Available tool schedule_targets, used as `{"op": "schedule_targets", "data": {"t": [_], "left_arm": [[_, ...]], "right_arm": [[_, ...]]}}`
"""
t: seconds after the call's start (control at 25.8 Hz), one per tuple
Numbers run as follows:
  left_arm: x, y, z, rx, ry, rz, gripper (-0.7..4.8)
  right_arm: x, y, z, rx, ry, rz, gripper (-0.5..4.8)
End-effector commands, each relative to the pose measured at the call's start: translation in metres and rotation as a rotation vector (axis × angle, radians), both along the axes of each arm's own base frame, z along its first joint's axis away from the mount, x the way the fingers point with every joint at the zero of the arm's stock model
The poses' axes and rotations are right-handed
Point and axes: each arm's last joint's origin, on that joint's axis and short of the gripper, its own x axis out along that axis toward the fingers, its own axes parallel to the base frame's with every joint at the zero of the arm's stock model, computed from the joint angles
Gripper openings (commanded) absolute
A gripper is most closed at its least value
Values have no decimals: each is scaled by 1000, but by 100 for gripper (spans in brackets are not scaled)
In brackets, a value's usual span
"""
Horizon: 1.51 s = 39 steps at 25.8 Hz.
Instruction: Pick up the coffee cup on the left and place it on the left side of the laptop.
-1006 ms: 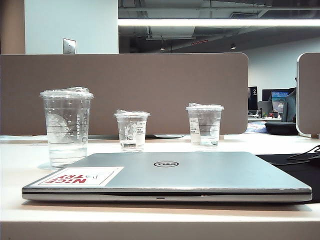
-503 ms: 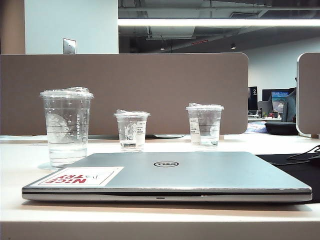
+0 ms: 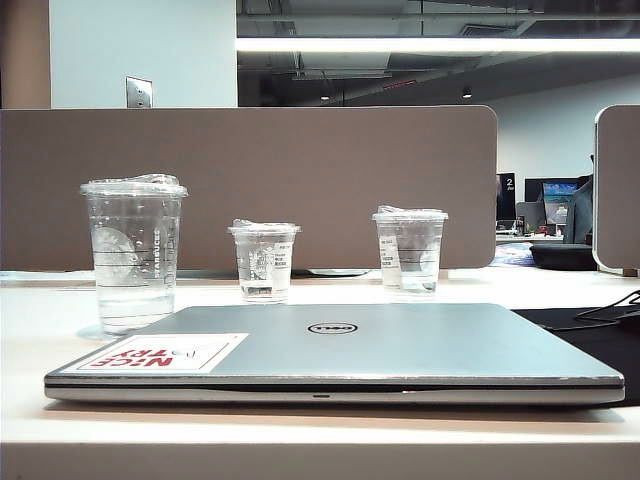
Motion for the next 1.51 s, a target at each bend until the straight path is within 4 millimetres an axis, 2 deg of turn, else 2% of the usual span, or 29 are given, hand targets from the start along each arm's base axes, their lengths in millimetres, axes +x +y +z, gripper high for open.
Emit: {"op": "schedule_targets", "data": {"t": [0.04, 0.15, 0.35, 0.54, 1.51], "left_arm": [[0, 0, 2, 3, -14, -1, 4], [0, 0, 2, 4, -14, -1, 4], [0, 0, 2, 3, -14, -1, 4], [0, 0, 2, 3, -14, -1, 4], [0, 0, 2, 3, -14, -1, 4]], "right_arm": [[0, 0, 0, 3, -14, -4, -5], [1, -4, 0, 3, -13, -24, -5], [3, -21, 0, 1, -14, -200, -5], [3, -28, 0, 1, -14, -277, -5], [3, -29, 0, 1, -14, -284, -5]]}}
